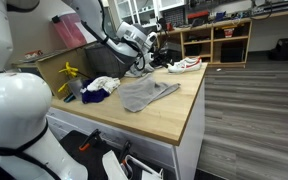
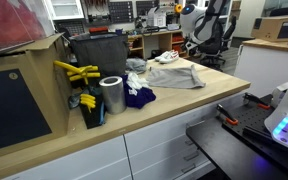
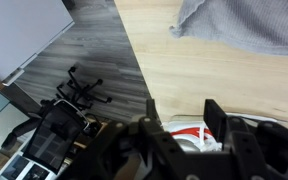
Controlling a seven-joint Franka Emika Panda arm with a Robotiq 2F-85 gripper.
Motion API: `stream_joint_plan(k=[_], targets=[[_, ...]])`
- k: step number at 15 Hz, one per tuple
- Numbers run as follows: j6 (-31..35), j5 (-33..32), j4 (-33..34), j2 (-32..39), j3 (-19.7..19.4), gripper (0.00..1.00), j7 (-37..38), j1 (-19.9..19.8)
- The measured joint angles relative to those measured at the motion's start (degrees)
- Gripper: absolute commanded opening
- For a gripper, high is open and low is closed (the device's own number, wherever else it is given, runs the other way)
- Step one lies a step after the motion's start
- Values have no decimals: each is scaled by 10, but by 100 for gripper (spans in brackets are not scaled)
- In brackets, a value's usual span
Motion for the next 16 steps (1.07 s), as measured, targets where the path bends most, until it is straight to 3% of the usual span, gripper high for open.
stream_joint_plan(k=[1,3,6,9,13,16], targets=[[-1,10,-3,0,4,43,1,0],[-6,42,-16,-1,22,46,-5,-5],[-27,104,-50,-6,69,23,-29,-22],[-81,156,-77,-25,153,1,-58,-73],[-169,277,-97,-66,256,0,-146,-138],[-237,342,-99,-93,297,0,-187,-158]])
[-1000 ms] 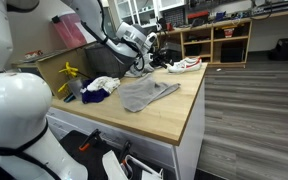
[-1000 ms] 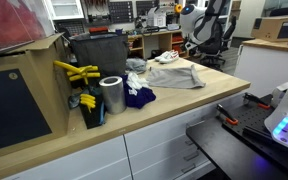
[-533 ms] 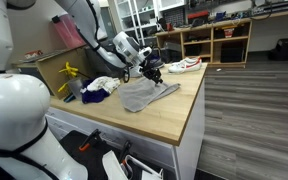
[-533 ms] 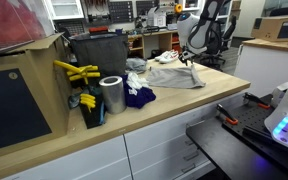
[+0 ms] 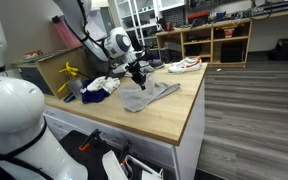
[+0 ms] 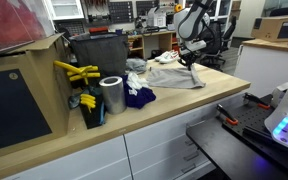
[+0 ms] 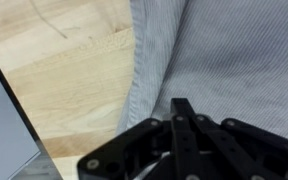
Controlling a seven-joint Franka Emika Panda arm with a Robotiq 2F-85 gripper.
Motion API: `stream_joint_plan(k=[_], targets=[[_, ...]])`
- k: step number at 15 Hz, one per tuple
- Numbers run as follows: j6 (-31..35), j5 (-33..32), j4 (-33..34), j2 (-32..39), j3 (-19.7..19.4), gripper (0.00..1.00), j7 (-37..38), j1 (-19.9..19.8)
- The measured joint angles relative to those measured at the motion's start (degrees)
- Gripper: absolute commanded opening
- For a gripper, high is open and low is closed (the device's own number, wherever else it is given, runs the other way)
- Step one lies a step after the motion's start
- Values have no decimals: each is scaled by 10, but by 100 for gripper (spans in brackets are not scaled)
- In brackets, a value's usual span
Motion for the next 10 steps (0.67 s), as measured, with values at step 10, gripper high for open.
stream_joint_plan(k=[10], targets=[[-23,-57,-34,-8,-14,0,-2,-26]])
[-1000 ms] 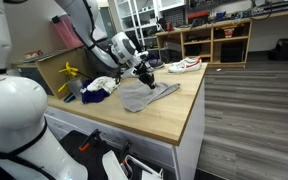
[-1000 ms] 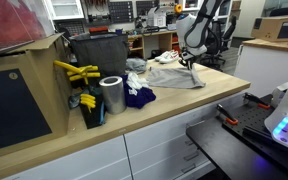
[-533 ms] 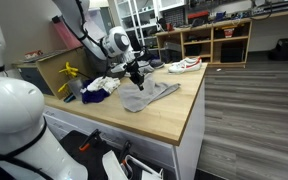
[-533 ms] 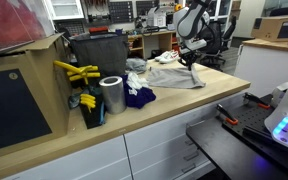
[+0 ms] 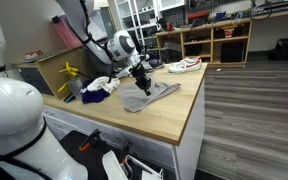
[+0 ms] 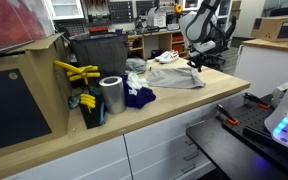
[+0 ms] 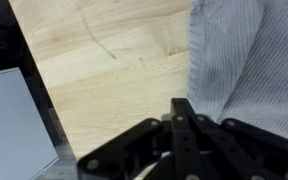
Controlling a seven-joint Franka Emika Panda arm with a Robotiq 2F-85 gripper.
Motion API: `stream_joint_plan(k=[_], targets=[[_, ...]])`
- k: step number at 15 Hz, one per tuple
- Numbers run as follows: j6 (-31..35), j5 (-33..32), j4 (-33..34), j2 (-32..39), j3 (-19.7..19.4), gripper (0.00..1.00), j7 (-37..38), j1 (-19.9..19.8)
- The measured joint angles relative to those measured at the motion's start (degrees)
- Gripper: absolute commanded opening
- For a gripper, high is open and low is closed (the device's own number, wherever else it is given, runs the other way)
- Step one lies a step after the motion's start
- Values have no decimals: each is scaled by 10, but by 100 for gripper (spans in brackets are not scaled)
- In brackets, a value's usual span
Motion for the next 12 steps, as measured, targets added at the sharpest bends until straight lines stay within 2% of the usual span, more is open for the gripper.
stream_joint_plan(k=[12], targets=[[3,38,-35,14,12,0,0,-5]])
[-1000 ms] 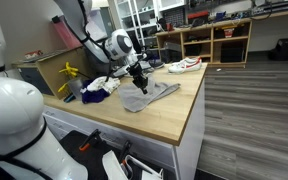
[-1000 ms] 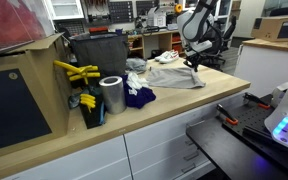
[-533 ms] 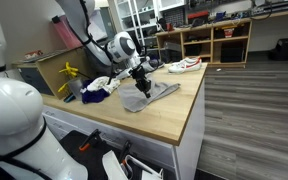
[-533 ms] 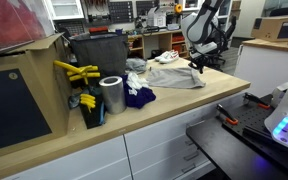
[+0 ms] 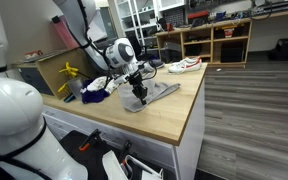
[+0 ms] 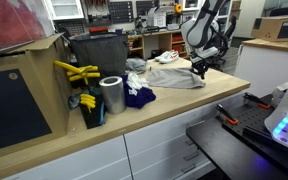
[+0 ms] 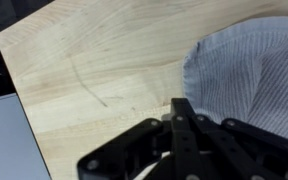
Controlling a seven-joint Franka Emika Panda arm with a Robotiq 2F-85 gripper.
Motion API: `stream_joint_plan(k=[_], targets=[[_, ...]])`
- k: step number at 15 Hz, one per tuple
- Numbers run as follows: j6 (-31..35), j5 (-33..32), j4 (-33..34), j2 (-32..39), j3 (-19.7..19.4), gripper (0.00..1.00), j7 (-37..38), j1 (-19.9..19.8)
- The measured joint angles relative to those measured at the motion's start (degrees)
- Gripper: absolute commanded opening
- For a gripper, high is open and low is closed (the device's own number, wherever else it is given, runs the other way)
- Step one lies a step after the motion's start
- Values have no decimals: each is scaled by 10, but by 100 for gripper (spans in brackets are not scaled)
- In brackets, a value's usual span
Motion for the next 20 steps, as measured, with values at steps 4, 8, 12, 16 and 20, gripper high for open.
stream_joint_plan(k=[4,8,12,16,20], targets=[[19,25,-13,0,11,0,-2,0],[48,30,-36,0,22,0,-5,0],[56,17,-46,-4,14,0,-6,0],[56,-51,-68,-13,-22,0,-6,0],[47,-113,-113,-38,-44,0,-8,-6]])
